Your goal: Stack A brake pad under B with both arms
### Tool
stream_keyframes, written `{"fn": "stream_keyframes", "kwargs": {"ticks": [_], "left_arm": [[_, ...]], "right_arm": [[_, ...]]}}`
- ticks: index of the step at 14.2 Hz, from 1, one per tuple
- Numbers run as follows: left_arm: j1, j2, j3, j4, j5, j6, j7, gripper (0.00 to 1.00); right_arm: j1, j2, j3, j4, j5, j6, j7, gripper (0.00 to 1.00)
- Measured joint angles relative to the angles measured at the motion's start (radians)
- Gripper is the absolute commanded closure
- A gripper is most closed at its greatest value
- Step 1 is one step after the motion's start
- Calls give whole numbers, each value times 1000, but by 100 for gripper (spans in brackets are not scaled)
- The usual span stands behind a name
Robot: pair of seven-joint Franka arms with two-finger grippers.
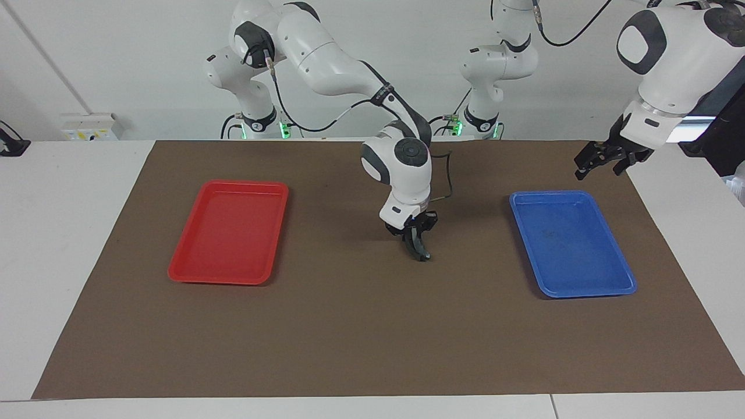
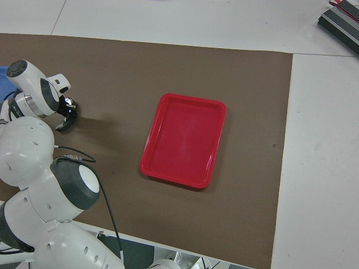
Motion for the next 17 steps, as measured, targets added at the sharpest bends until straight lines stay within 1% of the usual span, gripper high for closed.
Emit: {"fn": "stream_keyframes", "kwargs": {"ticks": [5,6,8,9,12,15,17], "left_arm": [[0,0,0,0,0,0,0,0],[0,0,0,0,0,0,0,0],[0,0,0,0,0,0,0,0],[0,0,0,0,0,0,0,0],[0,0,0,0,0,0,0,0],[0,0,0,0,0,0,0,0],[0,0,0,0,0,0,0,0]], "right_arm": [[-1,-13,-5,3,-3,0,0,0],[-3,-28,-13,6,-4,-4,0,0],[-27,-85,-39,11,-18,-54,0,0],[-58,-127,-48,12,-27,-97,0,0],[-226,-286,-54,14,-40,-299,-43,0],[-396,-410,-56,11,-84,-502,-213,0],[-509,-472,-56,9,-92,-615,-336,0]]}}
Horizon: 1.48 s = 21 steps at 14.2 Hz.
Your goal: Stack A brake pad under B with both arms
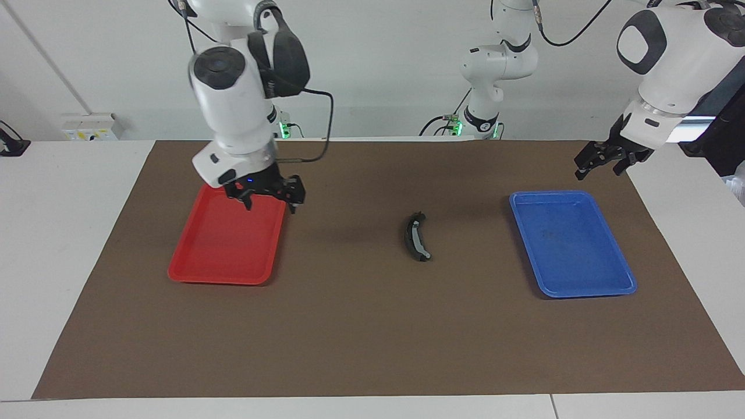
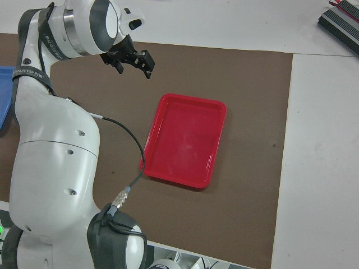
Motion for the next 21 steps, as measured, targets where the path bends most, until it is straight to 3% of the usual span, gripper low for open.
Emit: {"fn": "stream_keyframes", "kwargs": {"ticks": [6,15,21], "left_arm": [[0,0,0,0,0,0,0,0],[0,0,0,0,0,0,0,0],[0,0,0,0,0,0,0,0]], "right_arm": [[-207,-111,1,-22,-1,-119,-228,0],[-187,-168,-78,-102,-4,-116,-239,0],[-185,-172,-80,-111,-4,-94,-284,0]]}}
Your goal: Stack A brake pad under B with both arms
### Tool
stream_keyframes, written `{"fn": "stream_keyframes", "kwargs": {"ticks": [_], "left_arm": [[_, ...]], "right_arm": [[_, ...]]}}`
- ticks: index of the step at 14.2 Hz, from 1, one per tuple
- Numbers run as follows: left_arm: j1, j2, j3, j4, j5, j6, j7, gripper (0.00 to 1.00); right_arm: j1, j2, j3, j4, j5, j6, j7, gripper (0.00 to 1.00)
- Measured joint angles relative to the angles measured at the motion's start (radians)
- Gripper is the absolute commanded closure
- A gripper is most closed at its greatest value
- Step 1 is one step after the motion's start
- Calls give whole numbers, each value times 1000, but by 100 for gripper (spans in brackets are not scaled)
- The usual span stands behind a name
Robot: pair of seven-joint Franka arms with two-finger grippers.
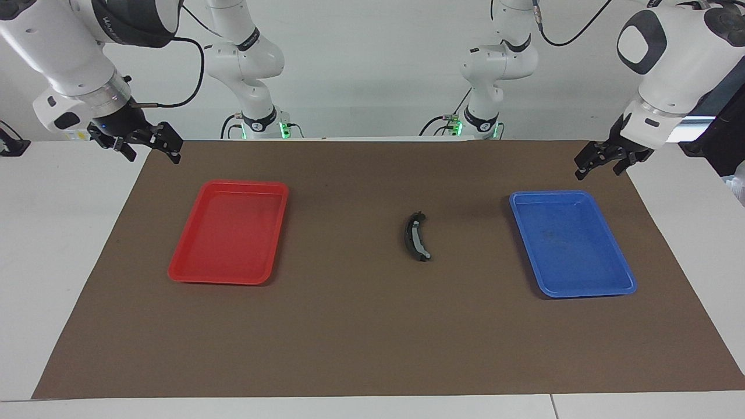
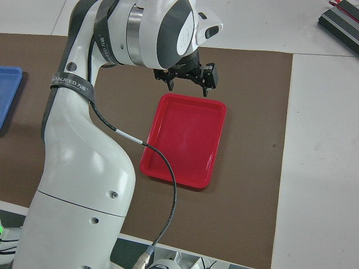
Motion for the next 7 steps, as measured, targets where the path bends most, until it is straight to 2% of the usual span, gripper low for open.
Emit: {"fn": "stream_keyframes", "kwargs": {"ticks": [7], "left_arm": [[0,0,0,0,0,0,0,0]], "right_arm": [[0,0,0,-2,0,11,-2,0]]}}
